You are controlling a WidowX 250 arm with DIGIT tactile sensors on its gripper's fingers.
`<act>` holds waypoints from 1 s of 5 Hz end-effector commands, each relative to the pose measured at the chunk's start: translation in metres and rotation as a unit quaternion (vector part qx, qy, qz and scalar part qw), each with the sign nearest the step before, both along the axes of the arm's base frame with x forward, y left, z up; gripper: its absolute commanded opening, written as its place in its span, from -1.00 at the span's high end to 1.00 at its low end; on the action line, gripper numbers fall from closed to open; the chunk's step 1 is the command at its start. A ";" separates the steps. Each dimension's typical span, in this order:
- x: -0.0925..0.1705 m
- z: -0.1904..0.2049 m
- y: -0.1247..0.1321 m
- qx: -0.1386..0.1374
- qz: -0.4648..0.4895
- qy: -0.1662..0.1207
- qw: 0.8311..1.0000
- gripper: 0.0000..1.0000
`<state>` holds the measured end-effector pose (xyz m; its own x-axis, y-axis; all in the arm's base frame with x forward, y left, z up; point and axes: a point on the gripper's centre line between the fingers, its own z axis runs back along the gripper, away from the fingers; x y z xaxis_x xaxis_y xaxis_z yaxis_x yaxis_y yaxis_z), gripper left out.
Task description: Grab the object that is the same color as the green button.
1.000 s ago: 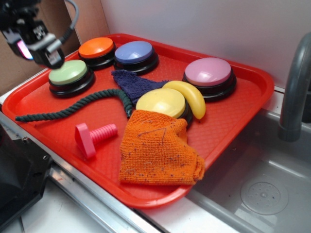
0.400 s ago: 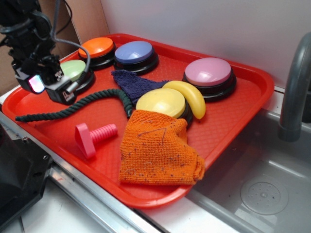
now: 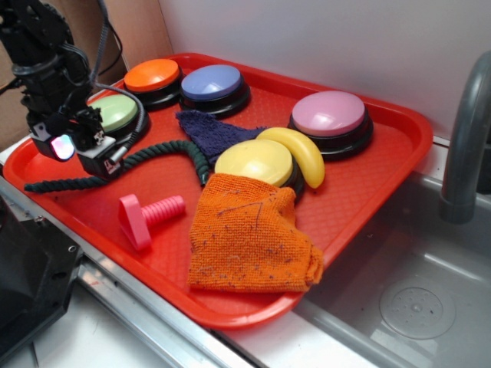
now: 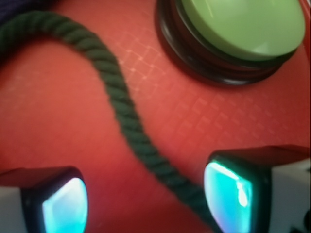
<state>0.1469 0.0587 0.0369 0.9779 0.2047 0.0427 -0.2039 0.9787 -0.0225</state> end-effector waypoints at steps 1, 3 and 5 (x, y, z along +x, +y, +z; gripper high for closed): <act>0.007 -0.019 -0.001 -0.009 -0.015 -0.008 1.000 -1.00; 0.011 -0.024 -0.007 0.015 -0.019 -0.001 1.000 1.00; 0.015 -0.022 -0.012 0.038 0.001 0.003 0.999 1.00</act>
<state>0.1581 0.0467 0.0131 0.9774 0.2082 0.0370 -0.2099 0.9764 0.0508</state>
